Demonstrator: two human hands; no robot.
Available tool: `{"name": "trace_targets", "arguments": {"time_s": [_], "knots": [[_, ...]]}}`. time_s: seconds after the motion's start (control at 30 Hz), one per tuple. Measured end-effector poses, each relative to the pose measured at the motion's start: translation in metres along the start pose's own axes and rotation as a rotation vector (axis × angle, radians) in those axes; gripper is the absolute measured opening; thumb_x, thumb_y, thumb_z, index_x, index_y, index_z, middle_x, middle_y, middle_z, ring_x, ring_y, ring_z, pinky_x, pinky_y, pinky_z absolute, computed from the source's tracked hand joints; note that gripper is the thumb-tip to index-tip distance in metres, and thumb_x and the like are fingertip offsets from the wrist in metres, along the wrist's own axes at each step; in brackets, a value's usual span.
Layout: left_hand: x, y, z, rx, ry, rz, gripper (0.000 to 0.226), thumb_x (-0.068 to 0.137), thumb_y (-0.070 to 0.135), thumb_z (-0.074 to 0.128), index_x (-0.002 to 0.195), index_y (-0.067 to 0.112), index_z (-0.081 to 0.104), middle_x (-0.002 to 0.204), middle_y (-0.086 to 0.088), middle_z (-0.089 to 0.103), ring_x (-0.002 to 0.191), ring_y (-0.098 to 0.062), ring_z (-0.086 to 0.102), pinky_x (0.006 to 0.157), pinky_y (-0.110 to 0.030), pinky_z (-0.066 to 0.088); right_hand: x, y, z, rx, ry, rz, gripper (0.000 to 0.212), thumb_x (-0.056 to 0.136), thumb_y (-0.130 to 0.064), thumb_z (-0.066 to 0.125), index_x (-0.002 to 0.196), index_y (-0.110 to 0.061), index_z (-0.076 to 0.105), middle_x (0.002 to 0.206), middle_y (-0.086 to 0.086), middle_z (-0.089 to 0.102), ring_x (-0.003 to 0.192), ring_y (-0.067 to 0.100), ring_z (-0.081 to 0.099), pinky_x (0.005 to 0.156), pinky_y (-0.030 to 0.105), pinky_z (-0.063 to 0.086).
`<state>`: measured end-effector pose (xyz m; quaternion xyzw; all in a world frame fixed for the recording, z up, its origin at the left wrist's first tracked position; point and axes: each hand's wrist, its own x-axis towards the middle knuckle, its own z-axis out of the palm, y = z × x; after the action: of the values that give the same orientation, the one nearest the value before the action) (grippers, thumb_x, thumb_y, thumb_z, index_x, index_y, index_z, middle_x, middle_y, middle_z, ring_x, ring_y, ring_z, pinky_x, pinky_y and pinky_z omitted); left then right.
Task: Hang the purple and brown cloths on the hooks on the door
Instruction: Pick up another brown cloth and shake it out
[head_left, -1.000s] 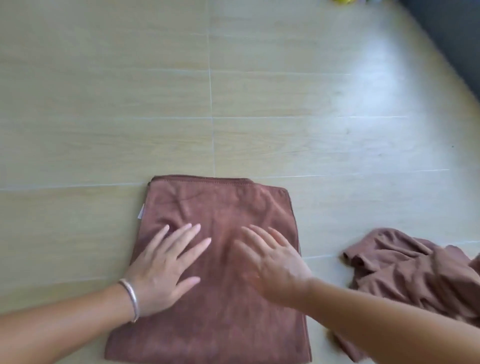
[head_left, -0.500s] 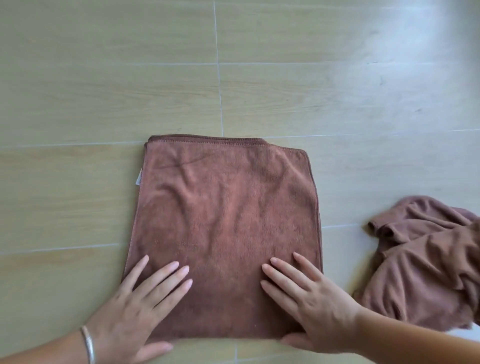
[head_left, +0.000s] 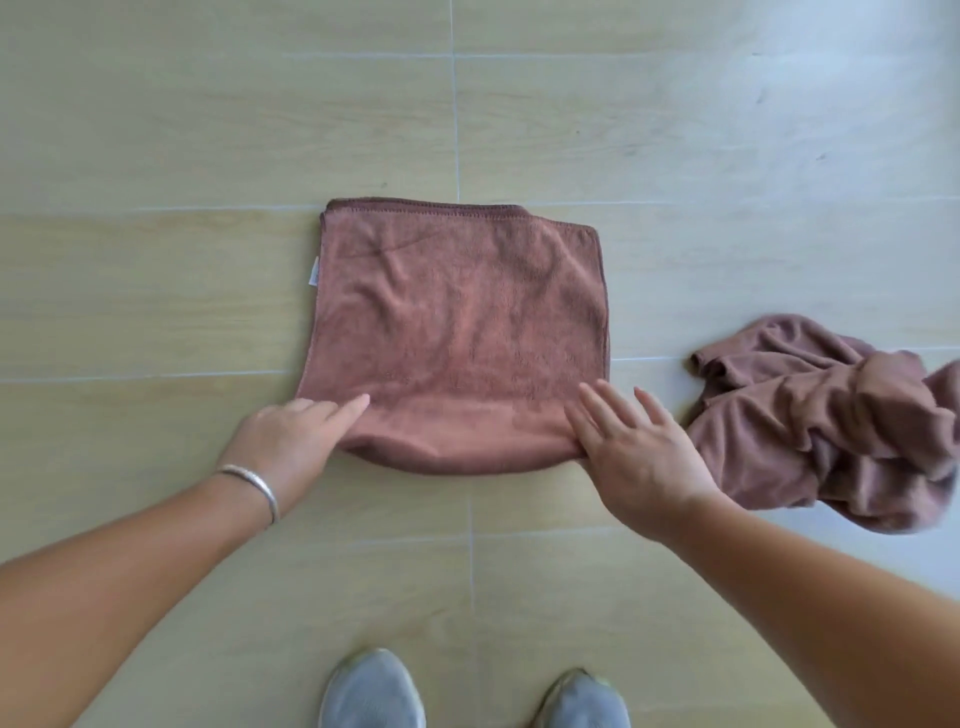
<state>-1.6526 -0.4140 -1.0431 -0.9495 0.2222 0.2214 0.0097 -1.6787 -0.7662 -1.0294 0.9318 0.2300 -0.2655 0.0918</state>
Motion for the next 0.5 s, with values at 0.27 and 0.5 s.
{"name": "trace_targets", "arguments": {"time_s": [0.27, 0.5], "knots": [[-0.038, 0.006, -0.207, -0.006, -0.102, -0.21, 0.039, 0.078, 0.023, 0.052, 0.109, 0.046, 0.057, 0.105, 0.014, 0.068, 0.096, -0.022, 0.064, 0.071, -0.029, 0.044, -0.068, 0.042, -0.184, 0.068, 0.094, 0.109, 0.046, 0.102, -0.044, 0.022, 0.134, -0.019, 0.042, 0.145, 0.0, 0.04, 0.145, 0.02, 0.018, 0.116, 0.039, 0.018], [-0.113, 0.006, -0.41, -0.301, -0.254, -0.259, 0.053, 0.084, 0.01, 0.043, 0.121, 0.046, 0.055, 0.121, 0.008, 0.065, 0.104, -0.022, 0.058, 0.082, -0.03, 0.045, -0.163, 0.074, -0.377, 0.201, 0.105, 0.088, 0.036, 0.102, -0.038, 0.034, 0.134, -0.031, 0.048, 0.152, -0.007, 0.033, 0.147, 0.013, 0.01, 0.115, 0.034, 0.018]]}}
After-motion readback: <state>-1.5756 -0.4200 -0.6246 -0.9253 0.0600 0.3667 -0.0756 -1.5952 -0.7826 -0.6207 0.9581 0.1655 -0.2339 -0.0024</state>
